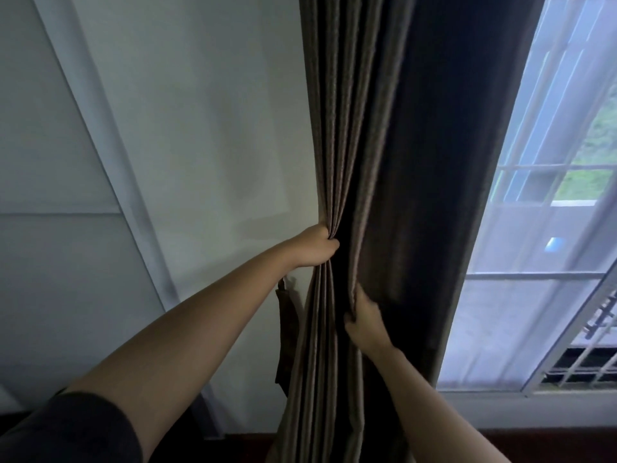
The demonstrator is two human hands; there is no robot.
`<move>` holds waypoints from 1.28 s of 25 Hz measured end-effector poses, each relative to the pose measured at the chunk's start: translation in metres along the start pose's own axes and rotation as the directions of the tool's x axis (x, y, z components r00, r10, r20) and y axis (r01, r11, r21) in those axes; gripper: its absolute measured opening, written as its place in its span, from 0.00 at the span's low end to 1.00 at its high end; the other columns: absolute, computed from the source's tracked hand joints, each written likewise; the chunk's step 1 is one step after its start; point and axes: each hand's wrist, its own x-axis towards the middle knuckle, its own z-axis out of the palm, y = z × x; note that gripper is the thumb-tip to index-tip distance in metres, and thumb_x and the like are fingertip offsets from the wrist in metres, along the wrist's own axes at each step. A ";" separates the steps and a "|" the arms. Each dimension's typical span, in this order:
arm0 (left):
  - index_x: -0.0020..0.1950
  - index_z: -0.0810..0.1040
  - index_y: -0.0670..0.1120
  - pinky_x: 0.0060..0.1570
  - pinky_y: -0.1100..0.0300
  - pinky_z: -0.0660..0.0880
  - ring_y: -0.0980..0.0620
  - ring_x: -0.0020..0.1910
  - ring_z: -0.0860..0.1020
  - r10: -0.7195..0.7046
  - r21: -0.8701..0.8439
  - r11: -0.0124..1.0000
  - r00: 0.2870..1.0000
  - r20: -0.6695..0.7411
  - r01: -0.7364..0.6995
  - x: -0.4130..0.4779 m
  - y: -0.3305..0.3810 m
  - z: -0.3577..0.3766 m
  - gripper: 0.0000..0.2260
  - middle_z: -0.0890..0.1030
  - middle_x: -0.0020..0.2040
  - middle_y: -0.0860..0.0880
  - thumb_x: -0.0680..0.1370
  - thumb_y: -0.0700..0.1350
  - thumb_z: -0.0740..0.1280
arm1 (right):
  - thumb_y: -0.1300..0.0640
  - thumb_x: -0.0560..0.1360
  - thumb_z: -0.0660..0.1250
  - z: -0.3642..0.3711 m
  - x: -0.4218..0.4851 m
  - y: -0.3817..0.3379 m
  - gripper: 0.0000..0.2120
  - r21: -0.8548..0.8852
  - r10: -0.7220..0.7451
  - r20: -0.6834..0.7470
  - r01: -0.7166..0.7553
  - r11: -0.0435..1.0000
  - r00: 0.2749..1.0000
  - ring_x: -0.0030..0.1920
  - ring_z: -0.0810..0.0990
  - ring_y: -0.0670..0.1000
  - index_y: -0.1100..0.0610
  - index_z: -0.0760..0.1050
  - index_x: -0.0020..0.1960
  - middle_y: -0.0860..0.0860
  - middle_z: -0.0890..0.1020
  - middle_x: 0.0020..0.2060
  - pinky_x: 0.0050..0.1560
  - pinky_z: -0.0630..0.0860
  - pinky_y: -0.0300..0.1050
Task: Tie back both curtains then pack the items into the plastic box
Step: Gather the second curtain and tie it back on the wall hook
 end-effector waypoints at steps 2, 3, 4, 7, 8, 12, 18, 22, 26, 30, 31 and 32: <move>0.50 0.68 0.50 0.50 0.59 0.67 0.51 0.54 0.67 -0.019 0.016 1.000 1.000 0.010 0.019 0.004 0.000 0.001 0.05 0.70 0.51 0.48 0.80 0.41 0.55 | 0.69 0.72 0.62 0.012 -0.006 0.000 0.34 -0.056 0.059 0.124 -0.052 0.997 0.990 0.63 0.75 0.55 0.56 0.55 0.74 0.55 0.76 0.62 0.61 0.68 0.38; 0.48 0.66 0.50 0.51 0.58 0.68 0.51 0.54 0.68 -0.024 0.018 1.000 1.000 0.017 0.024 0.005 0.002 0.002 0.05 0.69 0.51 0.48 0.80 0.41 0.55 | 0.69 0.72 0.62 0.015 -0.007 -0.001 0.34 -0.065 0.072 0.156 -0.063 0.996 0.985 0.62 0.76 0.55 0.56 0.54 0.75 0.56 0.77 0.61 0.59 0.70 0.38; 0.48 0.66 0.50 0.55 0.56 0.69 0.51 0.54 0.69 -0.017 0.014 1.000 1.000 0.025 0.017 0.005 0.004 0.003 0.05 0.69 0.53 0.48 0.80 0.41 0.55 | 0.69 0.72 0.62 0.017 -0.005 -0.003 0.34 -0.065 0.077 0.175 -0.066 0.996 0.982 0.60 0.77 0.55 0.56 0.54 0.75 0.56 0.78 0.60 0.55 0.70 0.36; 0.58 0.70 0.48 0.64 0.53 0.67 0.46 0.60 0.72 -0.007 -0.036 0.999 1.000 0.028 0.008 0.000 0.010 0.006 0.10 0.72 0.58 0.46 0.79 0.40 0.55 | 0.69 0.70 0.62 0.016 0.002 -0.009 0.36 -0.080 0.054 0.195 -0.039 0.996 0.979 0.59 0.77 0.58 0.56 0.54 0.74 0.58 0.78 0.59 0.52 0.69 0.36; 0.63 0.70 0.45 0.64 0.54 0.67 0.46 0.62 0.72 -0.004 -0.040 0.999 1.000 0.025 0.005 -0.003 0.013 0.006 0.14 0.73 0.60 0.46 0.79 0.40 0.56 | 0.69 0.69 0.61 0.015 0.003 -0.009 0.36 -0.082 0.054 0.200 -0.038 0.996 0.978 0.60 0.76 0.58 0.56 0.54 0.74 0.58 0.77 0.60 0.53 0.69 0.36; 0.64 0.71 0.42 0.60 0.54 0.72 0.48 0.58 0.75 -0.010 0.019 1.000 1.000 0.004 0.010 -0.006 0.020 0.011 0.17 0.76 0.60 0.44 0.77 0.45 0.63 | 0.68 0.72 0.60 0.018 0.008 -0.017 0.32 -0.135 0.087 0.219 -0.058 0.989 0.972 0.60 0.76 0.60 0.59 0.55 0.73 0.61 0.77 0.60 0.53 0.72 0.40; 0.65 0.70 0.36 0.49 0.53 0.75 0.43 0.50 0.78 0.019 0.088 0.996 0.985 -0.174 -0.004 0.002 0.021 0.019 0.19 0.78 0.52 0.39 0.78 0.46 0.61 | 0.57 0.67 0.66 0.020 0.005 -0.023 0.32 -0.199 0.128 0.421 -0.047 0.979 0.898 0.59 0.76 0.56 0.57 0.62 0.69 0.55 0.75 0.60 0.58 0.75 0.48; 0.70 0.67 0.41 0.57 0.59 0.70 0.44 0.61 0.74 0.024 0.050 0.999 0.991 -0.133 -0.018 0.000 0.007 0.004 0.18 0.74 0.65 0.41 0.80 0.41 0.58 | 0.56 0.67 0.64 -0.048 0.008 -0.032 0.17 -0.332 -0.325 -0.296 0.222 0.917 0.898 0.56 0.77 0.58 0.57 0.77 0.55 0.57 0.80 0.54 0.56 0.71 0.46; 0.73 0.64 0.45 0.57 0.64 0.66 0.48 0.64 0.71 0.042 0.025 0.999 0.995 -0.091 -0.040 0.004 -0.002 -0.001 0.20 0.71 0.69 0.45 0.81 0.43 0.59 | 0.55 0.70 0.68 -0.166 0.042 -0.105 0.28 -0.280 -0.376 -0.875 0.313 0.907 0.307 0.71 0.62 0.54 0.60 0.67 0.68 0.63 0.64 0.70 0.71 0.58 0.41; 0.74 0.61 0.46 0.58 0.66 0.63 0.50 0.65 0.70 0.064 0.007 0.998 0.993 -0.100 -0.064 0.006 -0.001 0.005 0.22 0.70 0.68 0.47 0.80 0.45 0.60 | 0.56 0.70 0.69 -0.229 0.082 -0.137 0.39 -0.020 -0.171 -0.787 0.252 0.967 0.593 0.67 0.69 0.55 0.55 0.52 0.75 0.58 0.67 0.71 0.62 0.66 0.31; 0.74 0.61 0.46 0.58 0.66 0.63 0.51 0.63 0.70 0.065 0.001 0.998 0.993 -0.099 -0.066 0.007 -0.001 0.006 0.22 0.69 0.69 0.47 0.80 0.45 0.60 | 0.58 0.71 0.67 -0.228 0.086 -0.133 0.36 -0.003 -0.128 -0.717 0.181 0.983 0.685 0.60 0.75 0.55 0.55 0.54 0.75 0.57 0.74 0.64 0.55 0.70 0.35; 0.74 0.61 0.46 0.57 0.66 0.63 0.53 0.61 0.70 0.070 -0.003 0.998 0.993 -0.099 -0.070 0.008 -0.001 0.007 0.22 0.70 0.69 0.47 0.80 0.44 0.59 | 0.62 0.72 0.65 -0.221 0.090 -0.124 0.30 -0.035 -0.111 -0.647 0.116 0.993 0.755 0.55 0.77 0.57 0.56 0.60 0.72 0.59 0.79 0.57 0.47 0.70 0.39</move>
